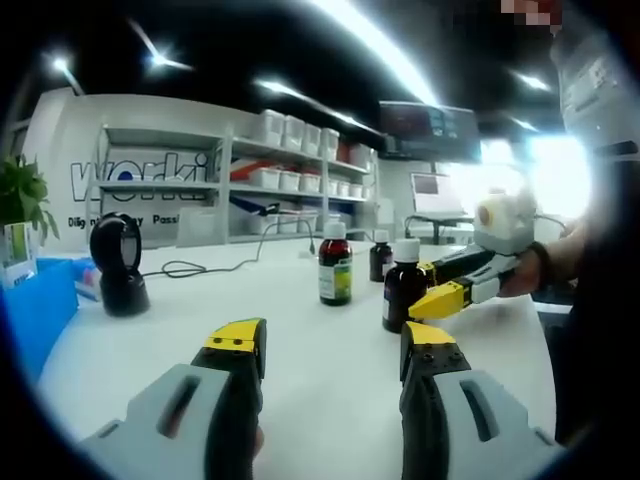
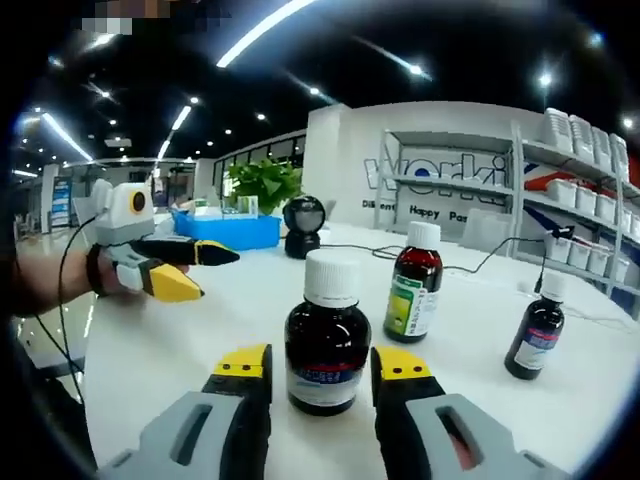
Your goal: Rotate the medicine bottle to make it face forward pick up the medicine bottle inspect the drug traceability code place the medicine on the table
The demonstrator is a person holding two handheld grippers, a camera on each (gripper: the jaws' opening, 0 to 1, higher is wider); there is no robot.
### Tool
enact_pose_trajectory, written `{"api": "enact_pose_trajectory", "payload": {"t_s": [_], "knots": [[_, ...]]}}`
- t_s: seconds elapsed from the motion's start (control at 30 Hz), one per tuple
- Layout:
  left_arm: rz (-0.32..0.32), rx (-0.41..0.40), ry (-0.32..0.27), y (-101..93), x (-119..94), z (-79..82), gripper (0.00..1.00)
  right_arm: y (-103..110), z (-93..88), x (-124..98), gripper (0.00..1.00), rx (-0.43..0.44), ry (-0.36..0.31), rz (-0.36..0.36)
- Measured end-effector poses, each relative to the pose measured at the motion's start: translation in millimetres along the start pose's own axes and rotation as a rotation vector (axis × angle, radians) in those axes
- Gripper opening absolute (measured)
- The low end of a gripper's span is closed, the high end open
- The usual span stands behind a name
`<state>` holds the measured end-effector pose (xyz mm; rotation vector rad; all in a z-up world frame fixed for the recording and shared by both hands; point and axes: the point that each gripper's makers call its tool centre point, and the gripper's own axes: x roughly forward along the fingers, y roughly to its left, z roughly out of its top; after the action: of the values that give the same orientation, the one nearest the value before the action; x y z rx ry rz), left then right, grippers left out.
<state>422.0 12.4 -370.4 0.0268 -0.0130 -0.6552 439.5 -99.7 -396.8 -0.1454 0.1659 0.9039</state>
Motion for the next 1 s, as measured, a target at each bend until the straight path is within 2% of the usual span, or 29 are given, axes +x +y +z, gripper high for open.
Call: {"api": "enact_pose_trajectory", "payload": {"t_s": [0.03, 0.07, 0.13, 0.2, 0.37, 0.5, 0.73, 0.8, 1.0], "knots": [[0.0, 0.0, 0.0, -0.1, 0, 0.1, 0.45, 0, -0.2, 0, 0.55, 0.022, 0.0, 0.021], [0.0, 0.0, 0.0, -0.1, 0, 0.0, 0.45, 0, -0.2, -2, 0.55, 0.024, 0.002, 0.045], [-0.001, 0.0, 0.0, -0.2, 0, 0.0, 0.45, -6, -0.7, -3, 0.5, -0.008, 0.013, 0.066], [-0.002, 0.0, -0.001, -0.2, 0, 0.2, 0.45, -10, 1.3, -3, 0.49, -0.044, 0.013, 0.111], [0.001, 0.001, -0.001, 0.2, 0, 0.2, 0.45, -15, 10.3, -2, 0.48, -0.061, -0.017, 0.27], [0.004, 0.001, 0.0, 1.0, 0, -0.1, 0.45, -5, 13.1, -3, 0.45, -0.09, -0.031, 0.42], [0.005, -0.001, 0.003, 1.4, 0, -1.0, 0.45, -7, 11.5, 0, 0.38, -0.094, -0.045, 0.488], [0.005, -0.001, 0.004, 1.5, 0, -1.2, 0.45, -8, 10.4, -1, 0.31, -0.081, -0.045, 0.502], [0.006, -0.003, 0.005, 1.8, 0, -1.4, 0.45, -9, 10.6, -1, 0.28, -0.064, -0.059, 0.472]]}}
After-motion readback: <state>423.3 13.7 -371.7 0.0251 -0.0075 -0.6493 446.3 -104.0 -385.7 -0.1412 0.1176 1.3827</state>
